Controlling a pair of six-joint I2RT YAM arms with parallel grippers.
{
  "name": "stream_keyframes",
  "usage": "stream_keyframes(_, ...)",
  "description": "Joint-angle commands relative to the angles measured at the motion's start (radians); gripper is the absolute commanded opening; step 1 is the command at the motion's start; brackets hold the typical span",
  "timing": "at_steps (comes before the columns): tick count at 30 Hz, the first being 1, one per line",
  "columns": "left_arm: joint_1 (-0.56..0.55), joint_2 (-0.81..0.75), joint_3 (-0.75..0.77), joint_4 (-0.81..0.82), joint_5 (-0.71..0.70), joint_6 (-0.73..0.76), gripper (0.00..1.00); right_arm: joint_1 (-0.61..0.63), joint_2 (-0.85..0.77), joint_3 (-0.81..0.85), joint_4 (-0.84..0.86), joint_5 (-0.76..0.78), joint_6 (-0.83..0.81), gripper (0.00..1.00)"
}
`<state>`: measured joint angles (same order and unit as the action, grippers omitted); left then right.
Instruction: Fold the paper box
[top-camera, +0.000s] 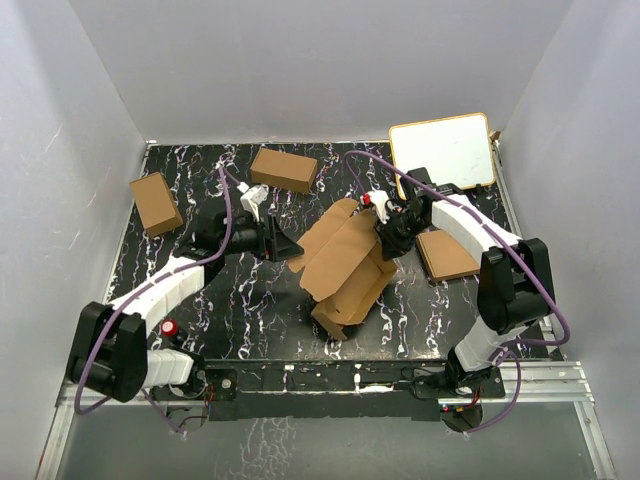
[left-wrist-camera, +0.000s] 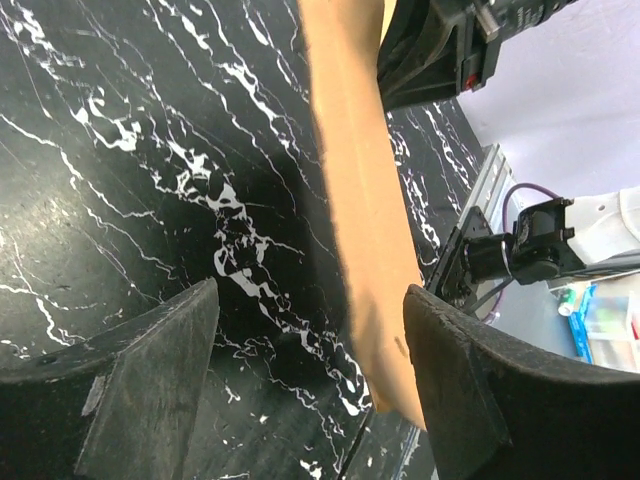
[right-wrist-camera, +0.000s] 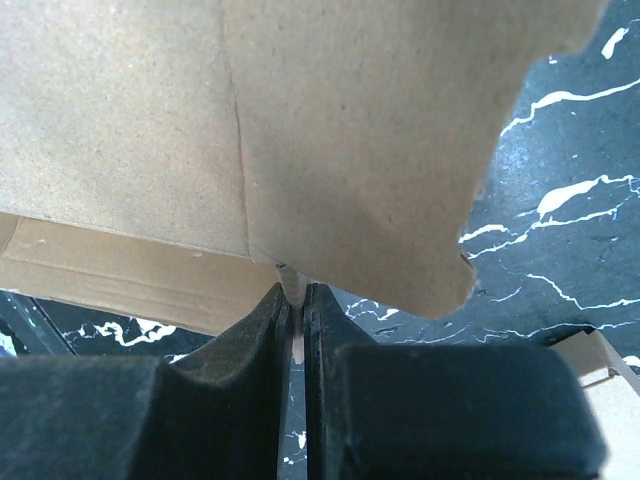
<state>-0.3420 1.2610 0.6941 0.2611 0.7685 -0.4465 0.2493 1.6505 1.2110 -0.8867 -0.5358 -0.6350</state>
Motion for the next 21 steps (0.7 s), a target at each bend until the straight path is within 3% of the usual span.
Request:
stream_keyframes(1,0.005,0.031,0.040,0.007,0.059,-0.032,0.71,0.009,0.018,0.068,-0.024,0.034,-0.002,0.08)
stream_keyframes(8,0.004,0.083,0.040,0.040,0.093,-0.084,0.69,0.036,0.049,0.086,-0.033,0.096,0.005,0.08)
stream_keyframes(13,0.004,0.132,0.030,0.112,0.122,-0.142,0.46,0.063,0.082,0.121,-0.049,0.163,0.018,0.08)
stream_keyframes(21,0.005,0.199,0.050,0.043,0.151,-0.095,0.05,0.110,0.150,0.159,-0.043,0.232,0.058,0.10)
